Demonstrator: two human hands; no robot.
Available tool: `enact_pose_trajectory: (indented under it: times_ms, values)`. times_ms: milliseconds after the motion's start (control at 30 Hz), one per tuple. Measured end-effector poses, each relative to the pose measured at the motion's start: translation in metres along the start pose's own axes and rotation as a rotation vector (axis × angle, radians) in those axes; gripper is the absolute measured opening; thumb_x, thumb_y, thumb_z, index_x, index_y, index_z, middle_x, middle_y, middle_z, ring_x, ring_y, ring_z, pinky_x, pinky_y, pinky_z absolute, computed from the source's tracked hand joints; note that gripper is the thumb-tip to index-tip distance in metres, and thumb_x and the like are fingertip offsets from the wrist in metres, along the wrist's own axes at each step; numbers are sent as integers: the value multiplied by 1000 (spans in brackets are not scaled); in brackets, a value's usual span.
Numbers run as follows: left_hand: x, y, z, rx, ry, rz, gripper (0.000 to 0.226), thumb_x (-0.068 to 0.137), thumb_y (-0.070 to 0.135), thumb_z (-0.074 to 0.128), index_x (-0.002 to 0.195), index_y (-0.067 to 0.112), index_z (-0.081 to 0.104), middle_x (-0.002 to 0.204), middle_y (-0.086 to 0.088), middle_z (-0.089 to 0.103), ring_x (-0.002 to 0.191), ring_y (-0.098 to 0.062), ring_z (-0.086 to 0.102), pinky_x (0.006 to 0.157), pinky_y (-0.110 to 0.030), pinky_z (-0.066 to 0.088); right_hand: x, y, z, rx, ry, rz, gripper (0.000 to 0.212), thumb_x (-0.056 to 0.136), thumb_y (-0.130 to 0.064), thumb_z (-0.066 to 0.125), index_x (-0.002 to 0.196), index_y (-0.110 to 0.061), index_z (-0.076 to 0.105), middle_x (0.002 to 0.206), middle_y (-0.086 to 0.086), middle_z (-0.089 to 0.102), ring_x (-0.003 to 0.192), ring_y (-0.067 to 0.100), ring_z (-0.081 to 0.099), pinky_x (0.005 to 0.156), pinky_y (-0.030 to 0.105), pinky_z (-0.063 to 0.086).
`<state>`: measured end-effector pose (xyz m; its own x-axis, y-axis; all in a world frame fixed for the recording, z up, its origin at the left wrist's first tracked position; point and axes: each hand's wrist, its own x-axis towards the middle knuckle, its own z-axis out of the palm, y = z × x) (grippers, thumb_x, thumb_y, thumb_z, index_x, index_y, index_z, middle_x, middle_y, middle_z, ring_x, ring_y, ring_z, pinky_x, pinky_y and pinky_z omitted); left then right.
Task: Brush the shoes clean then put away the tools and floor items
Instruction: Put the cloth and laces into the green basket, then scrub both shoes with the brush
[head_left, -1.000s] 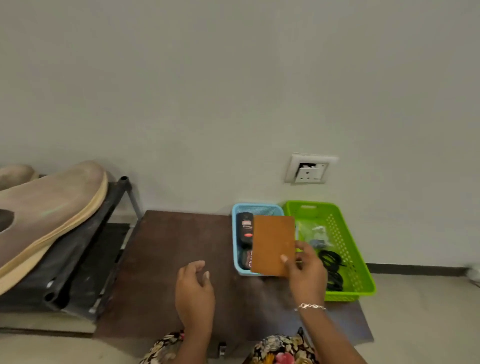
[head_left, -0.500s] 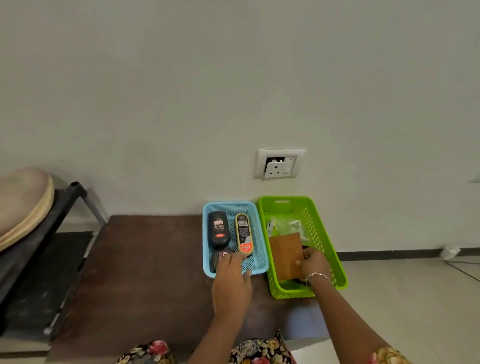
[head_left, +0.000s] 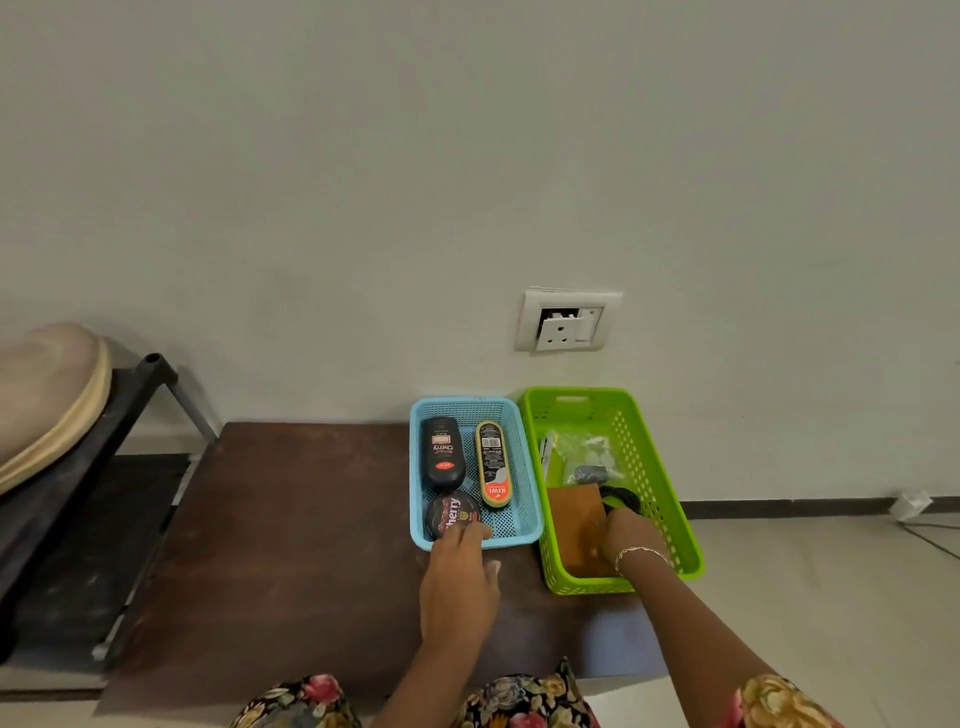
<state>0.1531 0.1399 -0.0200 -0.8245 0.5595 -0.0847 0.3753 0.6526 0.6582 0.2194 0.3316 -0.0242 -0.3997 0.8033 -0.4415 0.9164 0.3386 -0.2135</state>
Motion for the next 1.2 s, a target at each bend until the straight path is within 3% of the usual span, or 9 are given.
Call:
enact_pose_trajectory:
  times_ms: [133,267,400,567,667,867,1000,1100,1200]
  values:
    - [-4,-5,-12,24,6,17,37,91,24,53,127,26,45,131,8,43,121,-11,40,92,-24,42,-13,-2,-5,107,155,-50,25,89,-29,50,100,-10,63,107,14,66,99,32,61,76,32,45]
    - [-13,-10,-34,9,60,10,35,89,22,56,123,25,48,126,7,47,119,-12,41,92,-25,43,-44,-17,-10,160,313,-259,26,84,-11,53,109,-8,64,110,18,61,100,35,59,77,35,45]
    - [-34,-20,-68,-9,135,7,31,89,20,55,119,23,51,121,6,49,115,-12,44,88,-24,42,-93,-49,-4,219,371,-486,20,84,-11,60,103,-11,64,98,12,64,91,33,60,74,35,45]
    - [-66,-44,-125,-4,264,-21,29,90,22,54,119,25,50,121,7,49,114,-10,45,89,-22,40,-159,-107,13,354,318,-653,19,84,-6,57,101,-8,65,96,11,64,84,29,61,71,31,44]
    - [-85,-66,-162,-2,349,-47,27,90,23,54,117,25,50,118,7,49,113,-11,45,87,-22,40,-196,-142,23,415,268,-752,15,82,-6,61,96,-9,65,83,5,63,73,21,59,72,30,46]
    - [-123,-120,-240,-32,524,-102,25,93,23,51,118,24,50,118,9,48,114,-9,47,89,-19,38,-267,-218,42,425,143,-911,15,82,-10,64,84,-24,58,77,-1,62,67,11,55,66,24,40]
    - [-142,-154,-292,-21,703,-115,24,91,18,55,115,18,55,112,5,54,109,-12,49,82,-14,33,-308,-272,56,409,78,-1005,14,83,-12,62,80,-24,55,70,-2,57,63,9,51,58,21,36]
    - [-148,-181,-332,49,838,-152,23,88,11,55,111,11,58,111,-3,55,106,-18,51,82,-21,37,-334,-310,66,362,21,-1072,9,85,-13,60,87,-21,56,69,-3,53,67,14,52,57,20,35]
    - [-150,-203,-369,72,955,-169,23,86,7,57,109,9,61,112,-4,54,96,-14,51,74,-21,40,-356,-346,73,277,38,-1134,17,89,-14,53,105,-15,60,87,-2,58,80,14,54,65,23,41]
